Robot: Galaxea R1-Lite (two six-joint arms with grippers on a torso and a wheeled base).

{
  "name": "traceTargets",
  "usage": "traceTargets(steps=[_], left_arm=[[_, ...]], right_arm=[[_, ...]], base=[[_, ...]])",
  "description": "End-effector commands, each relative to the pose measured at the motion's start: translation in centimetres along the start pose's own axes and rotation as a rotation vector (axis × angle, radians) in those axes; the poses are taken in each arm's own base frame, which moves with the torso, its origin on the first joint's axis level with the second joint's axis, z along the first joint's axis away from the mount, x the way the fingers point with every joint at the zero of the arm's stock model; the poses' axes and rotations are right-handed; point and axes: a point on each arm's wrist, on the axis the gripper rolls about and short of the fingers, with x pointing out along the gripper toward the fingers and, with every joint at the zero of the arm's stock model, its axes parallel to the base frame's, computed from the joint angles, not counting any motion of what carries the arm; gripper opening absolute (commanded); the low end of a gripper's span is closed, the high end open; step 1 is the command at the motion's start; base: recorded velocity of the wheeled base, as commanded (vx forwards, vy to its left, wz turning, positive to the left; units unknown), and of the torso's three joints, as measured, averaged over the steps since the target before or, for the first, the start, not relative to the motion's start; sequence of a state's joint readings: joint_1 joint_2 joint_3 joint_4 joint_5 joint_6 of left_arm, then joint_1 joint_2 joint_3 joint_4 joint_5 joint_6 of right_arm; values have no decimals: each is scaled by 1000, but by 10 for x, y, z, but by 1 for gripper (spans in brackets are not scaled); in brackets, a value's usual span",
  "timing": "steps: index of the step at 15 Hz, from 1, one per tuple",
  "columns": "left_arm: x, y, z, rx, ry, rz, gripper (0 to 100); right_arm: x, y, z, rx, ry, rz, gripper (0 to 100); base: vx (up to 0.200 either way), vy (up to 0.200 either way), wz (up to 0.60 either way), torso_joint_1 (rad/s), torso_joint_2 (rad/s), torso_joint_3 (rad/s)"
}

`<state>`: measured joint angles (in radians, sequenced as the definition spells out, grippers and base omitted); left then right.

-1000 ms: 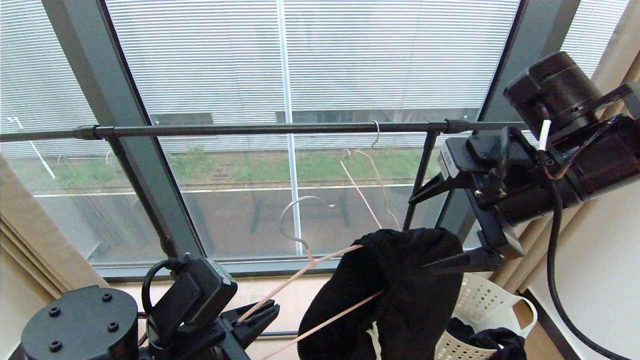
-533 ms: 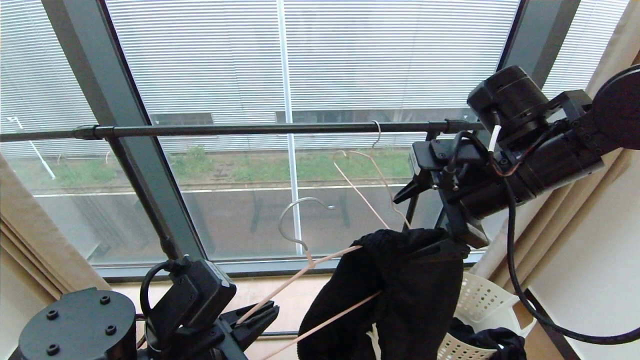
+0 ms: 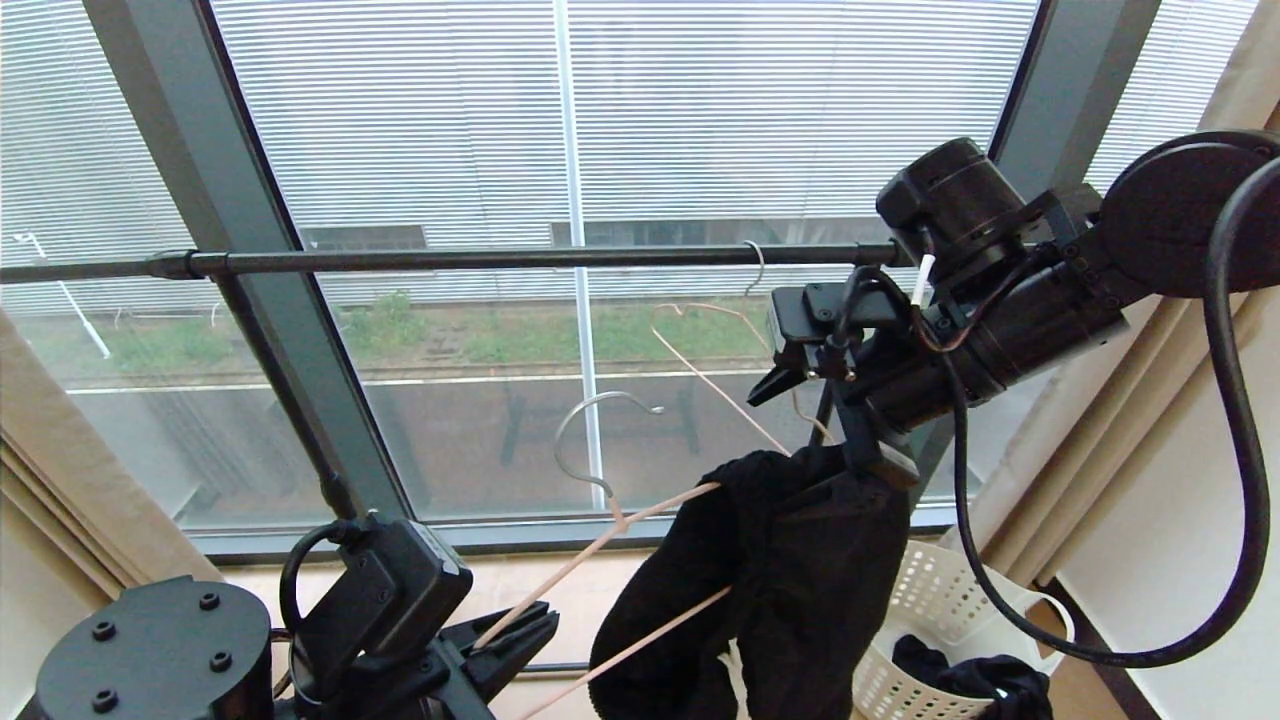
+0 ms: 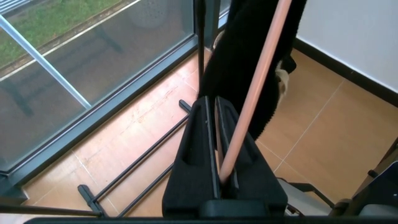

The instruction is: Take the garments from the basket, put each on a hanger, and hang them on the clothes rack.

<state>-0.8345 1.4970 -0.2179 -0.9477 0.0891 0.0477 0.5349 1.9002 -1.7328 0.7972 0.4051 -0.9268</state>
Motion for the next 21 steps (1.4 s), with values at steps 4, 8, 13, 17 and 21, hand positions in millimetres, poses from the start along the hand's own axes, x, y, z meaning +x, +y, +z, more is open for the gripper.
traceTargets(steps=[4, 8, 13, 17, 21], left_arm=[[0, 0, 0, 0, -2, 1, 0], [0, 0, 1, -1, -5, 3, 0], [0, 0, 2, -2, -20, 4, 0], [0, 0, 1, -2, -15, 5, 0], [1, 1, 0, -1, -10, 8, 0]], right_arm=[[16, 11, 20, -49, -22, 50, 100], [22, 21, 26, -62, -19, 85, 100], [25, 30, 27, -58, -10, 148, 100], [26, 33, 28, -54, -18, 182, 0], [24, 36, 30, -61, -21, 184, 0]], base=[[0, 0, 0, 0, 0, 0], [0, 0, 0, 0, 0, 0], [0, 0, 0, 0, 0, 0], [0, 0, 0, 0, 0, 0], [0, 0, 0, 0, 0, 0]])
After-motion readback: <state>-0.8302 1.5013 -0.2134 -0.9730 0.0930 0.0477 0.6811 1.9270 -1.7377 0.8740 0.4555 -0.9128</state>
